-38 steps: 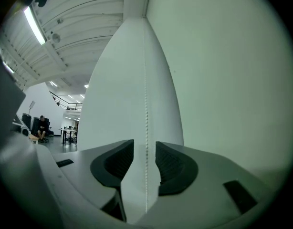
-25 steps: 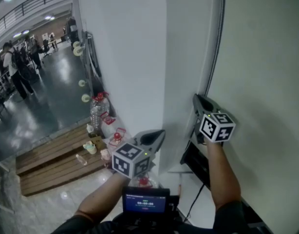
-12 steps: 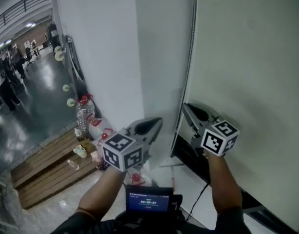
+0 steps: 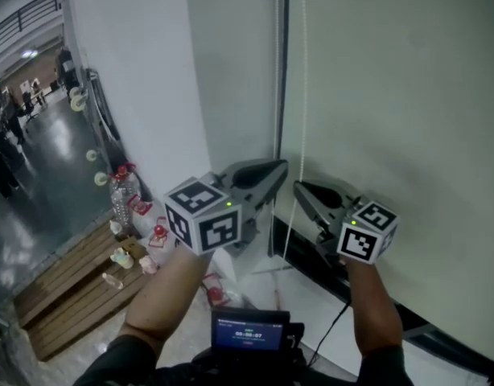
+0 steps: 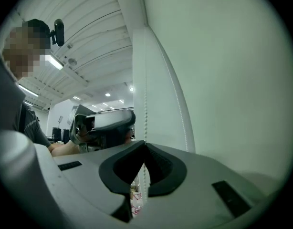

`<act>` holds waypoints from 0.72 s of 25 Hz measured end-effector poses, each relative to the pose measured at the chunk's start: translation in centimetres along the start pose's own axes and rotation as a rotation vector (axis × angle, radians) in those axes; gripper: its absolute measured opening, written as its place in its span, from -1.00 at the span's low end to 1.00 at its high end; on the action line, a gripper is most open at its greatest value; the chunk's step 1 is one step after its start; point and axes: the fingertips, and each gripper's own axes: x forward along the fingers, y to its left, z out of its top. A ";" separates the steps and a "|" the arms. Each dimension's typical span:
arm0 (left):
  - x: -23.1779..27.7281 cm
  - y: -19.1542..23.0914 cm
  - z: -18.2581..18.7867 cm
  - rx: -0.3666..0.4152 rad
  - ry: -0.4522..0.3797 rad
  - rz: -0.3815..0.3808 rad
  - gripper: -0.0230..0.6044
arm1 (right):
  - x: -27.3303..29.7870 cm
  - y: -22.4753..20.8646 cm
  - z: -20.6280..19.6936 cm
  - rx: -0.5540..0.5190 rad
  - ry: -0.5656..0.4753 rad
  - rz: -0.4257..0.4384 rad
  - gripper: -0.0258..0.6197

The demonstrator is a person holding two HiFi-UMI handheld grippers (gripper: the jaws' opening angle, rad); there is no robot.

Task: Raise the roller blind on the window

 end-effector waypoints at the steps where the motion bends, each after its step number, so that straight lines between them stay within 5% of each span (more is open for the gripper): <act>1: 0.6 -0.4 0.2 -0.009 0.004 -0.027 -0.90 | -0.2 0.2 0.1 0.002 0.003 0.011 -0.92; 3: 1.5 -1.0 0.7 -0.034 0.007 -0.071 -0.50 | -0.3 0.8 0.2 -0.002 0.011 0.033 -0.92; 9: 2.3 -1.1 1.0 -0.046 -0.001 -0.084 -0.55 | -1.0 1.8 0.2 -0.006 0.013 0.061 -0.92; 18: 2.9 -1.2 1.3 0.003 0.019 -0.088 -0.87 | -1.0 2.2 0.2 -0.005 0.013 0.078 -0.92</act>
